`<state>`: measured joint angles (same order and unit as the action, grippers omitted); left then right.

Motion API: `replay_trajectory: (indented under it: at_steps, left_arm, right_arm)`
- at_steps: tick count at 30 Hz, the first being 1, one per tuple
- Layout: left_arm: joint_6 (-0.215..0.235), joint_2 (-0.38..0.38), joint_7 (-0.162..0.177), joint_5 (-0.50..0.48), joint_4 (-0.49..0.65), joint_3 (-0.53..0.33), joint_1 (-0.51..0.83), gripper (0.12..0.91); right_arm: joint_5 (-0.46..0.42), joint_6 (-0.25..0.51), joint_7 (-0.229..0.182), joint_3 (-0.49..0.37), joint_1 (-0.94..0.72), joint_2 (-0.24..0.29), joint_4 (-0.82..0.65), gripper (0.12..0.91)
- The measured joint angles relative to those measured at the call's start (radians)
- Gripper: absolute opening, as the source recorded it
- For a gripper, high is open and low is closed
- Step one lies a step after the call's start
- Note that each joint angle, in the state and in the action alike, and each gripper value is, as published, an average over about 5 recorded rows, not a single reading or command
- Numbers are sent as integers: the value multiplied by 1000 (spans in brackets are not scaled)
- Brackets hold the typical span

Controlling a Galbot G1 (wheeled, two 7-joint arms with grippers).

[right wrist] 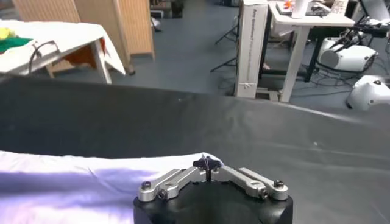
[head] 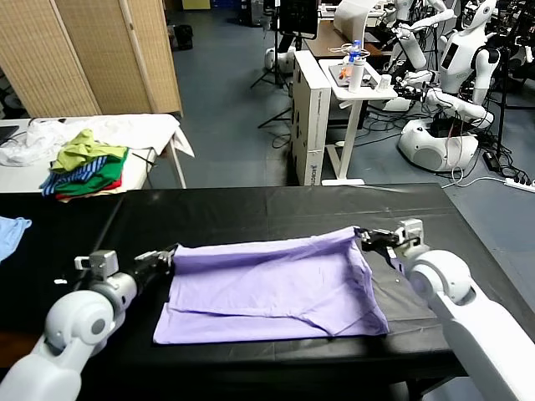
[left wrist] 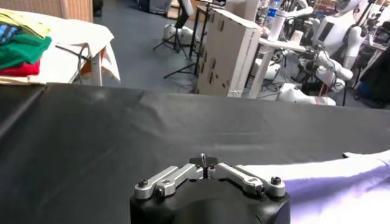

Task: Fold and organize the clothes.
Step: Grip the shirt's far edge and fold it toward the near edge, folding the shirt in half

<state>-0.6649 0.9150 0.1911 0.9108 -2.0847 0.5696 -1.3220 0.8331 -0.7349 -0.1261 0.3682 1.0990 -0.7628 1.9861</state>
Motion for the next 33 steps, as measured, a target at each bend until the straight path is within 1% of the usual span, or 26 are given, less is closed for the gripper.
replay_trajectory:
  at_steps: [5, 9, 15, 23, 26, 27, 28, 29, 30, 31, 32, 33]
  left_arm:
    - [-13, 8, -2, -22, -29, 31, -62, 147]
    - [-21, 20, -3, -42, -47, 53, -108, 147]
    - [-28, 36, -6, -69, -63, 74, -170, 147]
    - [-28, 61, -11, -117, -73, 74, -230, 147]
    - [-35, 70, -10, -124, -77, 73, -245, 147]
    - [-39, 73, -9, -126, -80, 74, -249, 147]
    - [-43, 76, -7, -127, -83, 75, -254, 153]
    - [-46, 80, -5, -129, -87, 76, -258, 176]
    - [-49, 83, -3, -131, -92, 79, -263, 200]
    - [-51, 86, -1, -132, -97, 82, -267, 243]
    - [-54, 89, 1, -133, -102, 86, -272, 305]
    - [-56, 93, 2, -134, -109, 91, -277, 360]
  right_arm:
    - [-1, -1, -3, 34, 81, 33, 50, 141]
    - [-3, -1, -3, 55, 133, 49, 80, 141]
    - [-11, -1, -4, 82, 201, 54, 114, 141]
    - [-26, -1, -3, 86, 256, 57, 136, 141]
    - [-24, -1, 1, 89, 266, 56, 144, 141]
    - [-22, -1, 5, 92, 270, 56, 149, 151]
    - [-20, -1, 9, 96, 275, 56, 154, 179]
    - [-16, -1, 12, 102, 279, 56, 159, 208]
    - [-11, -1, 15, 108, 285, 56, 165, 255]
    - [-6, -1, 16, 115, 291, 56, 172, 321]
    - [-1, -1, 17, 123, 296, 55, 178, 396]
    - [5, -1, 18, 132, 302, 54, 184, 453]
